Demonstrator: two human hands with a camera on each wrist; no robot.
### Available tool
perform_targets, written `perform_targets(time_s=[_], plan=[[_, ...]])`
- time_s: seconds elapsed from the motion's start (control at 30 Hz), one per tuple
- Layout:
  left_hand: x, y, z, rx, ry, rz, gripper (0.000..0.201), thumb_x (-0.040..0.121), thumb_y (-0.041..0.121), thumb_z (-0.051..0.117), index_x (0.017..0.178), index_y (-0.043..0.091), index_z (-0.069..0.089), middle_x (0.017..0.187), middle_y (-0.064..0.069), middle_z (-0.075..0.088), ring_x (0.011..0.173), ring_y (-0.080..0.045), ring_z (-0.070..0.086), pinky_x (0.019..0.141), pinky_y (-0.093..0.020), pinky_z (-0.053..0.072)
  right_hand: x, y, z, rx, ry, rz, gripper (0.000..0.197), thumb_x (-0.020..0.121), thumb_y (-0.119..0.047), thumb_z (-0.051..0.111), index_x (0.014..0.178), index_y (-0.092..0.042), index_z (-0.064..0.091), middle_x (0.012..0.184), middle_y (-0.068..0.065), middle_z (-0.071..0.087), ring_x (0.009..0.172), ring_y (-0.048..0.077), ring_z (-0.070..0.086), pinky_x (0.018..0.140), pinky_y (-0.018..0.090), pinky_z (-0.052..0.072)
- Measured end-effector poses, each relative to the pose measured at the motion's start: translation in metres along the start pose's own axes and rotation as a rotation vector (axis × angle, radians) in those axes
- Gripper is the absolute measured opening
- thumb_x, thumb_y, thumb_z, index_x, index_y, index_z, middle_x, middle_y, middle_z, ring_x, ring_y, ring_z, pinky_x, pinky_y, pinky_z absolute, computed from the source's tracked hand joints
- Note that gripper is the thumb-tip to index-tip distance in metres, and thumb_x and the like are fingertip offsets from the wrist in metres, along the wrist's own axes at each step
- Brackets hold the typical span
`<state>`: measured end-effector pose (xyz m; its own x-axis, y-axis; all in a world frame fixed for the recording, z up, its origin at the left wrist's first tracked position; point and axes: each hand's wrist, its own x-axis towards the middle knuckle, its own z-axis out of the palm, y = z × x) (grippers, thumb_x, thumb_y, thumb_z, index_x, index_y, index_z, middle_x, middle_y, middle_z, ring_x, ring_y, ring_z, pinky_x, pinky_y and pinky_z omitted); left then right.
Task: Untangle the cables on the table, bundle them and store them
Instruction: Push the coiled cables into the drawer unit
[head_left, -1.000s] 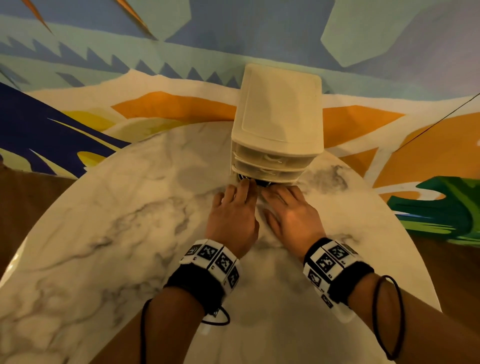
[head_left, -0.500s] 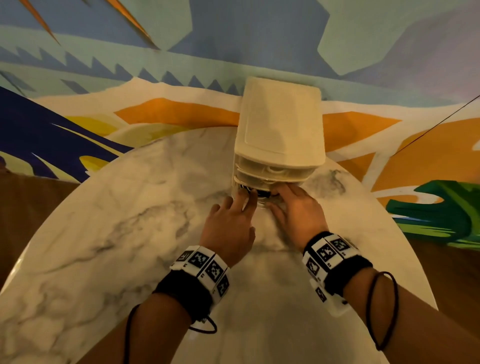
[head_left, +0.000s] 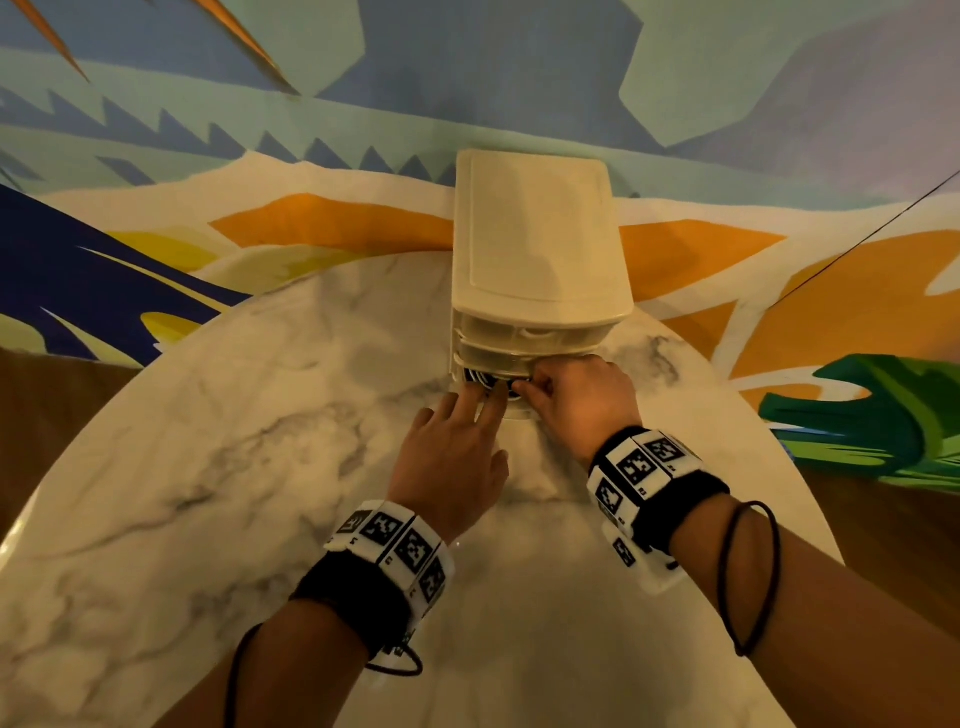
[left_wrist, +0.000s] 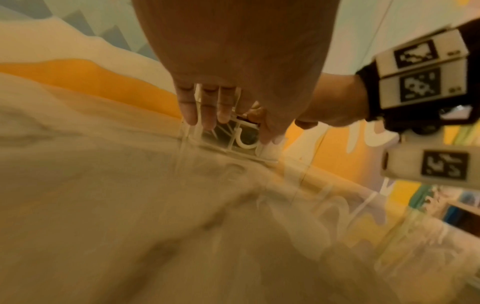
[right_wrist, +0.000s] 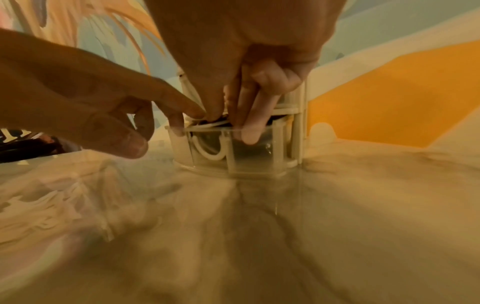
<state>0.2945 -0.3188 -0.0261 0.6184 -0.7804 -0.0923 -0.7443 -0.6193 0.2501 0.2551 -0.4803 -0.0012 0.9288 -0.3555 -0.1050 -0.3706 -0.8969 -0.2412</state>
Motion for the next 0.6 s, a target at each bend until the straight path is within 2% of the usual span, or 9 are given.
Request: perform_targets(time_s=[0.17, 0.27, 0.37, 0.47, 0.53, 0.6], plan=[[0.000, 0.000, 0.000, 0.044, 0.000, 0.018, 0.061, 0.081, 0.033, 0.056, 0.137, 0.016, 0.038, 0.134, -0.006, 0.044, 0.110, -0.024, 0.050, 0.083, -0.037, 0.045, 0.004, -0.002, -0.003, -0.034, -0.009, -0.026, 0.029, 0.092, -0.042, 0.052, 0.079, -0.019, 0.064, 0.084, 0.007, 0.067, 0.082, 0.028, 0.061, 0.063, 0.029, 0.037], [0.007, 0.003, -0.005, 0.046, 0.008, 0.013, 0.056, 0.077, 0.030, 0.058, 0.130, 0.015, 0.048, 0.129, -0.007, 0.048, 0.108, -0.025, 0.050, 0.082, -0.038, 0.045, 0.004, -0.003, -0.004, -0.058, -0.001, -0.035, 0.028, 0.092, -0.041, 0.052, 0.082, -0.019, 0.065, 0.085, 0.007, 0.068, 0.082, 0.028, 0.061, 0.066, 0.031, 0.041], [0.009, 0.005, -0.009, 0.059, -0.015, 0.002, 0.057, 0.078, 0.031, 0.056, 0.131, 0.015, 0.047, 0.131, -0.008, 0.045, 0.111, -0.026, 0.047, 0.085, -0.039, 0.043, -0.003, 0.000, -0.003, -0.028, 0.055, -0.104, 0.018, 0.092, -0.033, 0.052, 0.088, -0.018, 0.062, 0.089, 0.006, 0.068, 0.079, 0.030, 0.063, 0.065, 0.034, 0.047], [0.013, 0.005, -0.010, 0.037, -0.024, -0.011, 0.056, 0.079, 0.033, 0.054, 0.132, 0.017, 0.046, 0.134, -0.007, 0.041, 0.116, -0.027, 0.043, 0.090, -0.039, 0.040, -0.018, 0.002, 0.004, -0.039, 0.140, -0.277, 0.020, 0.087, -0.029, 0.050, 0.094, -0.018, 0.066, 0.092, 0.002, 0.065, 0.069, 0.028, 0.065, 0.051, 0.033, 0.051], [0.015, 0.005, -0.010, 0.024, -0.028, -0.016, 0.057, 0.079, 0.033, 0.054, 0.133, 0.019, 0.044, 0.135, -0.006, 0.039, 0.118, -0.026, 0.041, 0.092, -0.039, 0.039, -0.023, 0.002, 0.011, -0.072, 0.119, -0.302, 0.023, 0.081, -0.024, 0.060, 0.103, -0.017, 0.066, 0.099, 0.002, 0.064, 0.078, 0.027, 0.065, 0.052, 0.034, 0.053], [0.014, 0.003, -0.008, 0.020, -0.031, -0.014, 0.059, 0.079, 0.033, 0.054, 0.136, 0.021, 0.041, 0.137, -0.005, 0.037, 0.119, -0.026, 0.040, 0.093, -0.039, 0.038, -0.025, 0.002, 0.016, -0.066, 0.118, -0.266, 0.034, 0.075, -0.018, 0.070, 0.109, -0.014, 0.065, 0.104, 0.004, 0.063, 0.086, 0.029, 0.064, 0.055, 0.036, 0.053]])
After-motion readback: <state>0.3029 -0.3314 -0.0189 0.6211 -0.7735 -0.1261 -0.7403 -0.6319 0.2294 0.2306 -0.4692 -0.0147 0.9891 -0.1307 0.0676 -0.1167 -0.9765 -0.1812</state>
